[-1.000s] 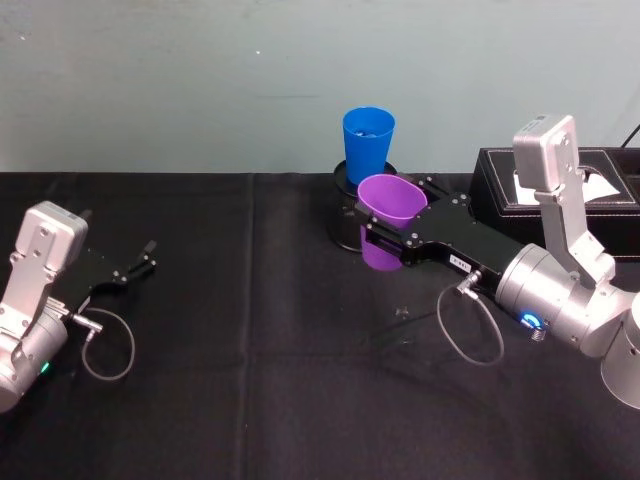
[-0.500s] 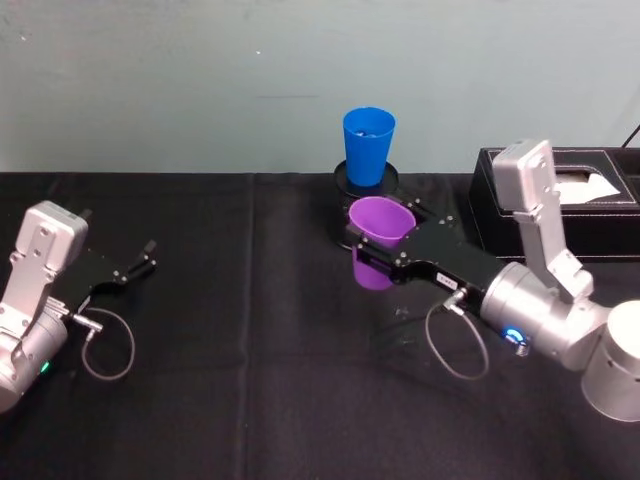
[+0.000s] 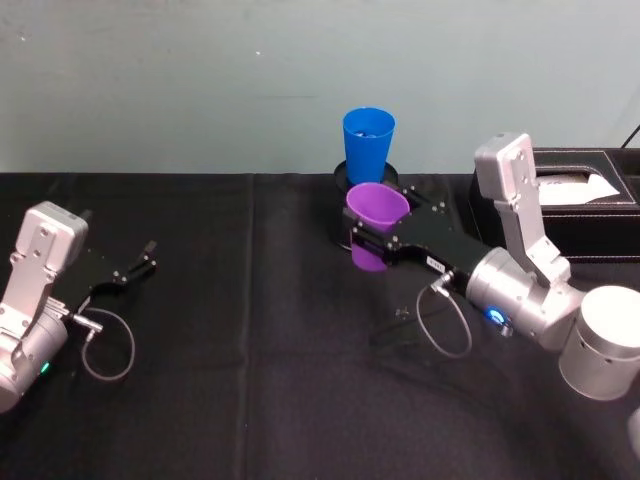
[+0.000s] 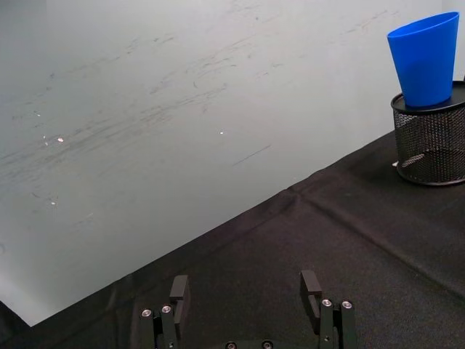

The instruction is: Pick up one cup with a gripper and tap it against the other cup.

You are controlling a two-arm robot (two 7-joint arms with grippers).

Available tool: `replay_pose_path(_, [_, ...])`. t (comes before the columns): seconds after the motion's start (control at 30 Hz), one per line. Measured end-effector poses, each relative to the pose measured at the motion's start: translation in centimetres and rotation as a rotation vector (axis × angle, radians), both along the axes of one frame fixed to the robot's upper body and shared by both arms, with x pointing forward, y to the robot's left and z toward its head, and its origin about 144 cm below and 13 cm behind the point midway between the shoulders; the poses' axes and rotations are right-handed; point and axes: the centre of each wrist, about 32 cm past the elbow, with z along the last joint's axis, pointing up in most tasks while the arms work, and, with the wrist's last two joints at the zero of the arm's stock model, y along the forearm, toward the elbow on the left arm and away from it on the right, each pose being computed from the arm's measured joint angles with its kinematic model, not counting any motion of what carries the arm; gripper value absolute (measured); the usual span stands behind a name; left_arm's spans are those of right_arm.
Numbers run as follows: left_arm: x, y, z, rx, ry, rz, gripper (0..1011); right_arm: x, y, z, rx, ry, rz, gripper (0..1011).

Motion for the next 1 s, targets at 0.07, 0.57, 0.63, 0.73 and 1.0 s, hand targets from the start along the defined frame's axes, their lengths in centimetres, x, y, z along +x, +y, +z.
replay_pose_path(0.07, [0.0, 0.0, 0.0, 0.0, 0.0, 0.0, 1000, 0.4, 0.1, 0.1, 0.001, -0.005, -0.002, 730])
replay_pose_path(0.57, [0.0, 0.0, 0.0, 0.0, 0.0, 0.0, 1000, 3.7, 0.3, -0.5, 0.059, 0.012, -0.028, 730])
replay_pose_path(0.63, [0.0, 0.0, 0.0, 0.0, 0.0, 0.0, 1000, 4.0, 0.3, -0.4, 0.064, 0.013, -0.029, 730])
replay_pose_path(0.73, [0.0, 0.0, 0.0, 0.0, 0.0, 0.0, 1000, 4.3, 0.2, -0.3, 0.066, 0.012, -0.031, 730])
replay_pose_path(1.0, [0.0, 0.0, 0.0, 0.0, 0.0, 0.0, 1000, 5.1, 0.2, 0.0, 0.056, 0.013, -0.038, 730])
